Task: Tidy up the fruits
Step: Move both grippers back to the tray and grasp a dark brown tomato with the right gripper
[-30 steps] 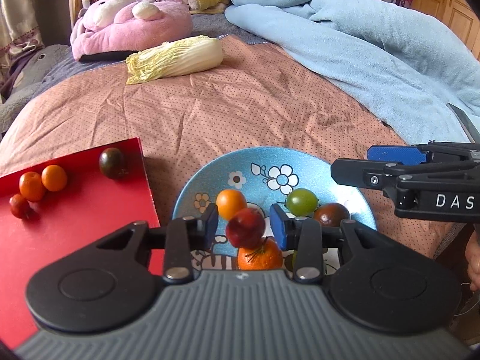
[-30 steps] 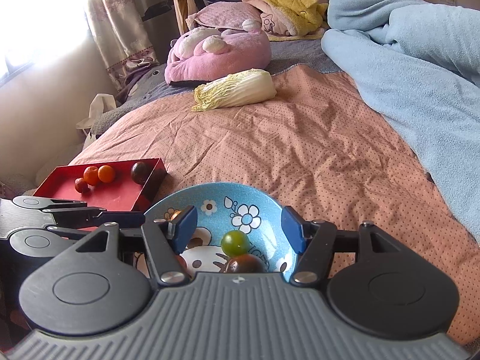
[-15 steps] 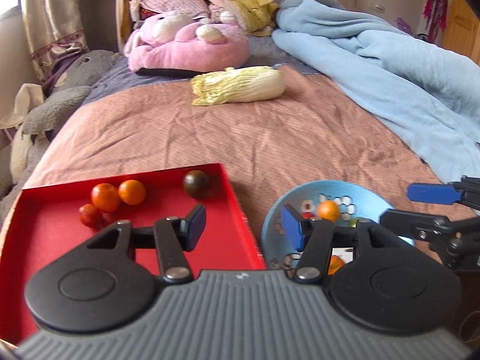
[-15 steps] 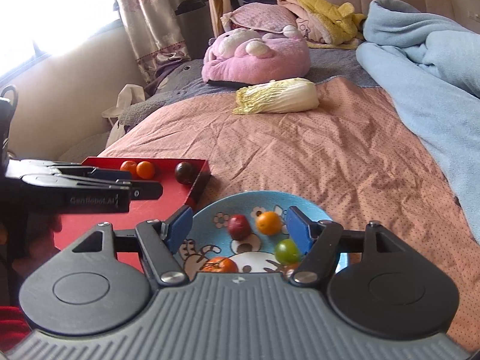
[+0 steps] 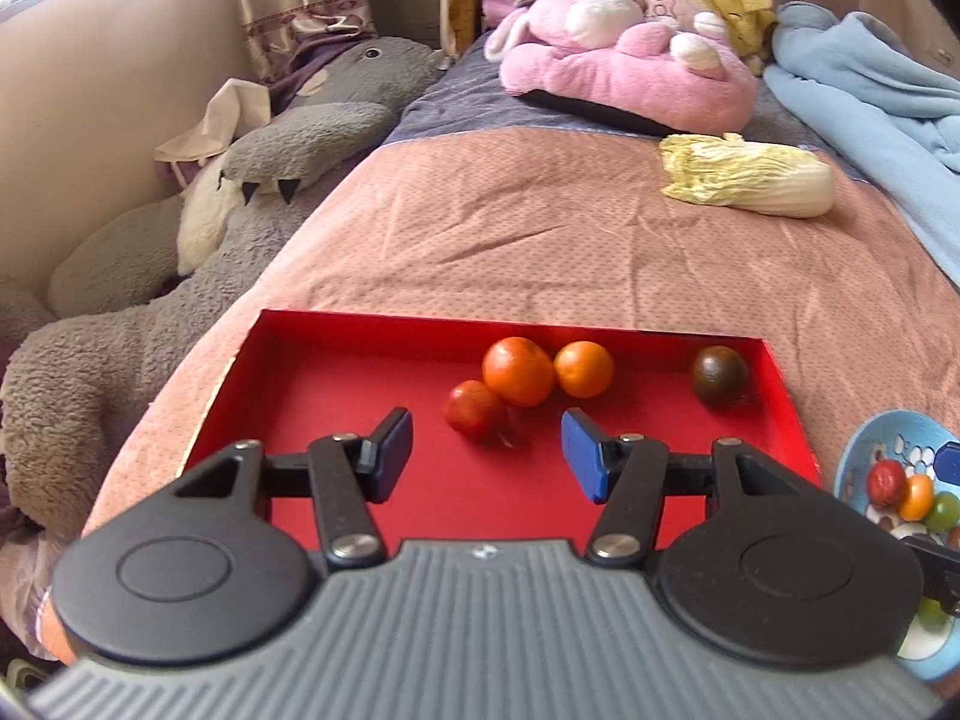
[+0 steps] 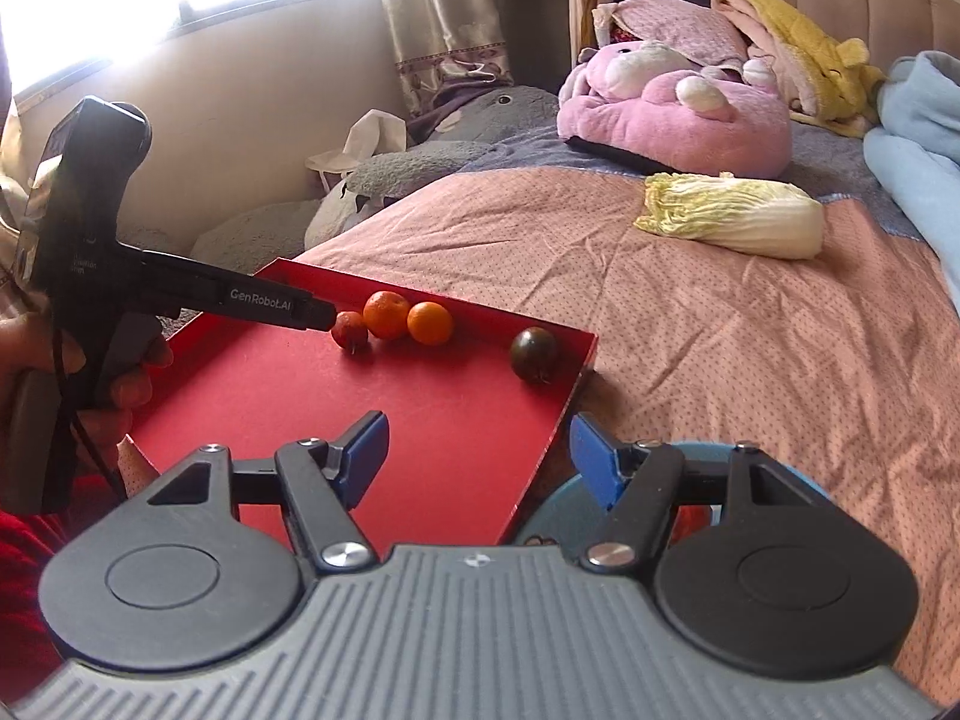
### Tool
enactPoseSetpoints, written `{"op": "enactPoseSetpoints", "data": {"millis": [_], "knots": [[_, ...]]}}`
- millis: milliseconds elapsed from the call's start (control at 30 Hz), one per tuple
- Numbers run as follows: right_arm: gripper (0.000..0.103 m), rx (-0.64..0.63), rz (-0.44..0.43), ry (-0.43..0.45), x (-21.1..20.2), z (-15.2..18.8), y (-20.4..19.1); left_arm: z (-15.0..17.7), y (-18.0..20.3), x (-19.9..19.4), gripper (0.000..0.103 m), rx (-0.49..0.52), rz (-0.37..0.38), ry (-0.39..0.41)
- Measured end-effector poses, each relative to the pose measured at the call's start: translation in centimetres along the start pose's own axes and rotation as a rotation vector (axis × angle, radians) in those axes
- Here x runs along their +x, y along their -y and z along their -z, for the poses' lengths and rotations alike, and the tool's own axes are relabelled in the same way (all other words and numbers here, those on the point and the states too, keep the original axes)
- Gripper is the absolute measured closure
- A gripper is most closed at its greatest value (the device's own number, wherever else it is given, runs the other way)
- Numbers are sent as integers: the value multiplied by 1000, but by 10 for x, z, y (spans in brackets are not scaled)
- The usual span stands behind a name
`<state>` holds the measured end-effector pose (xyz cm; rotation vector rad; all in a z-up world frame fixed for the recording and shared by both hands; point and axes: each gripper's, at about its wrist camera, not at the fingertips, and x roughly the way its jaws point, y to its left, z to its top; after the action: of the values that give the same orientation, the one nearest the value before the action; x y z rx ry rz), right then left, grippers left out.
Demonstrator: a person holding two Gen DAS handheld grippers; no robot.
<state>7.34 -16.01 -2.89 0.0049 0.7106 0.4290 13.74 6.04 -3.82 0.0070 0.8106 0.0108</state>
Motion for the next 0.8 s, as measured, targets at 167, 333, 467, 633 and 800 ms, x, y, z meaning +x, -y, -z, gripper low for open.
{"op": "enactPoseSetpoints", "data": {"millis": [167,333,467,633,800], "knots": [[36,-20,15,-41,48,-21,-1,-1,-27,13,45,-73,-29,-38],[45,-26,40,-97,93,-33,8,2,-19,21,45,-24,-6,-56],[50,-31,56,-132,118,-35,16,5,-6,28,45,34,15,-68],[51,-37,82,-160,142,-37,24,4,1,39,45,50,9,-89],[55,-56,94,-176,161,-40,26,0,1,50,45,32,-4,-106]]}}
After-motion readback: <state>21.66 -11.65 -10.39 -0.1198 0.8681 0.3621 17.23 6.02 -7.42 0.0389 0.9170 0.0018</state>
